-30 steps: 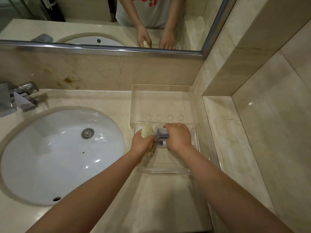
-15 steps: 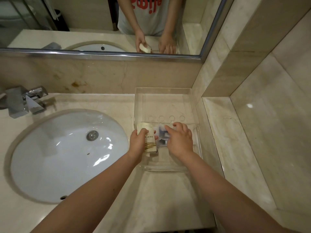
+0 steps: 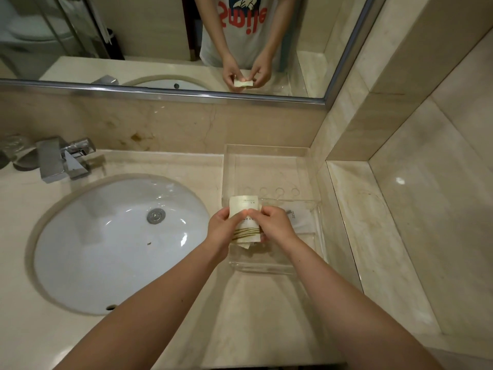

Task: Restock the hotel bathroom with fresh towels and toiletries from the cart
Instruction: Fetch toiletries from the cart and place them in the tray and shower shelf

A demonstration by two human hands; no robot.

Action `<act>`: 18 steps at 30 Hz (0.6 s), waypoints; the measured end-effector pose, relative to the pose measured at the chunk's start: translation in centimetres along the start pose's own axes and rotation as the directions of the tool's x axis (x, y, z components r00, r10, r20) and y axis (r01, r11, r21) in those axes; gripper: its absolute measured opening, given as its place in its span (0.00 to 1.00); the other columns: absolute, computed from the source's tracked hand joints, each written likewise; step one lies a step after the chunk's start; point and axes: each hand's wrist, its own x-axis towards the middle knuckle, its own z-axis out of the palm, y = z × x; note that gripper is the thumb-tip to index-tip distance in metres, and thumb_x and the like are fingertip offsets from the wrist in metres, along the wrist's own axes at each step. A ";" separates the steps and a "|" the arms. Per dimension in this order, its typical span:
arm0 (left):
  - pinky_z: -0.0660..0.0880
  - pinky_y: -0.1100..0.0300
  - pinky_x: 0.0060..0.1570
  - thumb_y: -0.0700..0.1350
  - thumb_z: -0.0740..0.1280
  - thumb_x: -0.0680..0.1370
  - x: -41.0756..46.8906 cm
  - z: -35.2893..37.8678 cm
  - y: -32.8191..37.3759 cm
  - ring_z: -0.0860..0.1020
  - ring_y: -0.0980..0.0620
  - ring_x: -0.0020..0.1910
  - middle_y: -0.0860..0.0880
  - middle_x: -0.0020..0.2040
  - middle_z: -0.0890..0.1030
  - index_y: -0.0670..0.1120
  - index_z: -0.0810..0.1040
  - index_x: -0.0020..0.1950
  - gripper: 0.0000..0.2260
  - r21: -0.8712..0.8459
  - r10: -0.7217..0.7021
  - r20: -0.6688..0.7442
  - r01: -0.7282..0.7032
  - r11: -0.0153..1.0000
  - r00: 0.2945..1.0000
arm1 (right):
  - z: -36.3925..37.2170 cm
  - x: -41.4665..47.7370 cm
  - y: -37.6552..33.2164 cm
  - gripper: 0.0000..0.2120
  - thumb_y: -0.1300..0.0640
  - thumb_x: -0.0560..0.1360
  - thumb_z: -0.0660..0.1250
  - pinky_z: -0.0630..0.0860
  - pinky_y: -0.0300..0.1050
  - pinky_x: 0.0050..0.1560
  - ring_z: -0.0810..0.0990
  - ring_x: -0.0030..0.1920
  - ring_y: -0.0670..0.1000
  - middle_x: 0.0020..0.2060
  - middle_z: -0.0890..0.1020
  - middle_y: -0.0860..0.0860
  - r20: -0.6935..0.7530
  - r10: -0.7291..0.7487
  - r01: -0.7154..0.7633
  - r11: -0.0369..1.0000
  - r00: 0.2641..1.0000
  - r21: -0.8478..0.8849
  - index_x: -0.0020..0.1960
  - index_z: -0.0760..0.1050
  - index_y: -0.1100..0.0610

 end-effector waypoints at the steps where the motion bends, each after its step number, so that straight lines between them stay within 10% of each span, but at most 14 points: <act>1: 0.81 0.56 0.40 0.39 0.71 0.76 0.0 -0.1 -0.1 0.84 0.46 0.45 0.43 0.49 0.85 0.43 0.81 0.58 0.11 0.008 0.008 0.000 -0.008 1.000 1.000 | 0.1 0.1 0.1 0.10 0.54 0.75 0.71 0.77 0.44 0.32 0.82 0.34 0.51 0.34 0.82 0.52 -0.007 0.006 -0.006 1.000 1.000 0.021 0.45 0.80 0.62; 18: 0.75 0.56 0.48 0.55 0.70 0.73 2.9 -1.6 -0.7 0.79 0.56 0.42 0.58 0.39 0.79 0.54 0.78 0.49 0.08 0.769 0.248 -0.221 0.012 0.639 0.943 | 0.9 2.3 1.8 0.14 0.62 0.72 0.68 0.73 0.40 0.46 0.79 0.43 0.47 0.40 0.79 0.45 -0.217 -0.003 -0.037 0.983 0.976 -0.181 0.56 0.79 0.52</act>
